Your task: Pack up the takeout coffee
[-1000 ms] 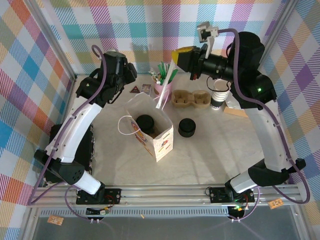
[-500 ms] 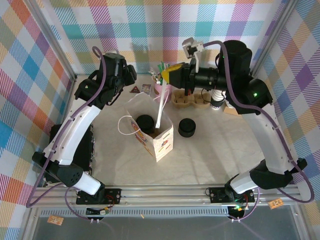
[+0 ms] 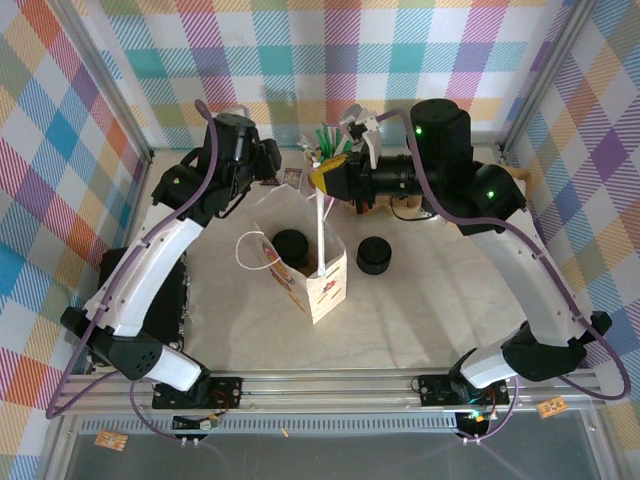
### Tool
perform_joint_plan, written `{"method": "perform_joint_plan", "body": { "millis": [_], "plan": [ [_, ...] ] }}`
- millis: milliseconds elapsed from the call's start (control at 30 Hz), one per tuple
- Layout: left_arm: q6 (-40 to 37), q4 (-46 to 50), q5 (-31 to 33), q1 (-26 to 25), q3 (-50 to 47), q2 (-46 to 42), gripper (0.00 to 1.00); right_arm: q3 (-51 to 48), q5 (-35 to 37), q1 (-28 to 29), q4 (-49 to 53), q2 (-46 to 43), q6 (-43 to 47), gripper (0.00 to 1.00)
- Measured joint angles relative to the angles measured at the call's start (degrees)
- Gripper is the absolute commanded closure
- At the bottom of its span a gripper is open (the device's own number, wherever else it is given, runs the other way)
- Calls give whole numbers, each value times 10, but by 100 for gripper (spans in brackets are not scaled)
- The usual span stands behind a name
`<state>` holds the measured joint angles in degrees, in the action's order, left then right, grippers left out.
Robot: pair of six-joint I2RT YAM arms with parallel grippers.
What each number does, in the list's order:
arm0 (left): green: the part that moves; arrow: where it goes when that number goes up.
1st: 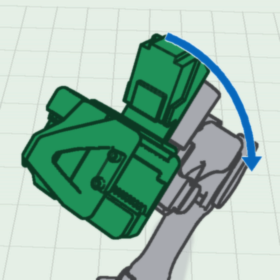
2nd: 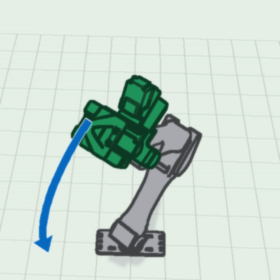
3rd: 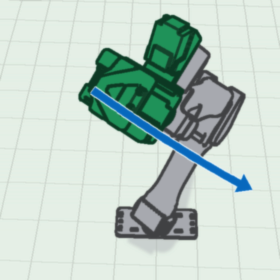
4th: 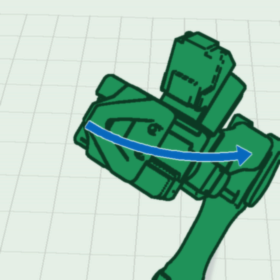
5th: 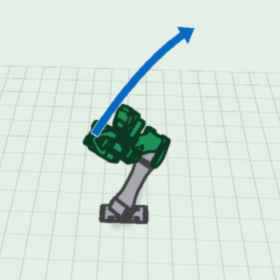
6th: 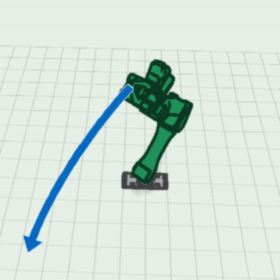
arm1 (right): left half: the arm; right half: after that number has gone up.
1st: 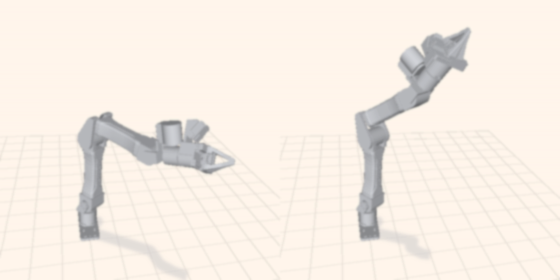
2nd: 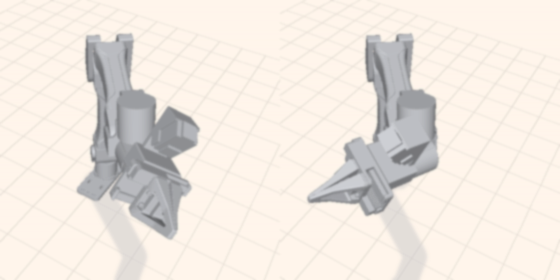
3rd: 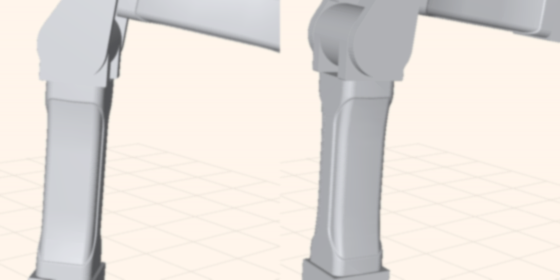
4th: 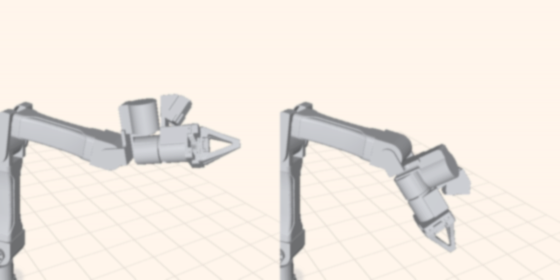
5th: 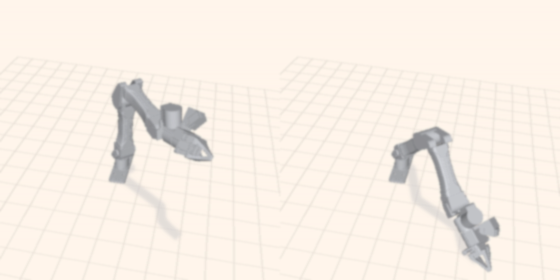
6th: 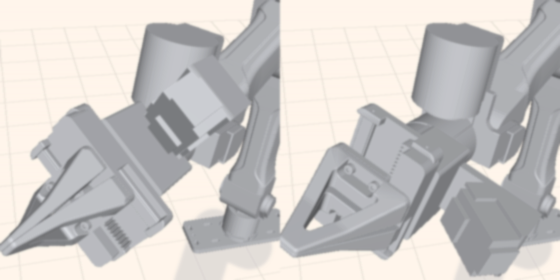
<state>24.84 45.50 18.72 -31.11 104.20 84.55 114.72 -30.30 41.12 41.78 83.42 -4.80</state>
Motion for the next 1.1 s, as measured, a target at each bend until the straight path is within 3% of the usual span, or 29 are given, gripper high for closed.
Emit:
{"method": "perform_joint_plan", "body": {
  "millis": [700, 1100],
  "plan": [
    [6, -7, 0, -3, -9, -3, 49, 5, 14, 0, -28, 30, 12, 100],
    [-3, -9, 0, -3, -9, -3, 49, -120, 26, 1, -51, 29, 41, 100]
  ]
}}
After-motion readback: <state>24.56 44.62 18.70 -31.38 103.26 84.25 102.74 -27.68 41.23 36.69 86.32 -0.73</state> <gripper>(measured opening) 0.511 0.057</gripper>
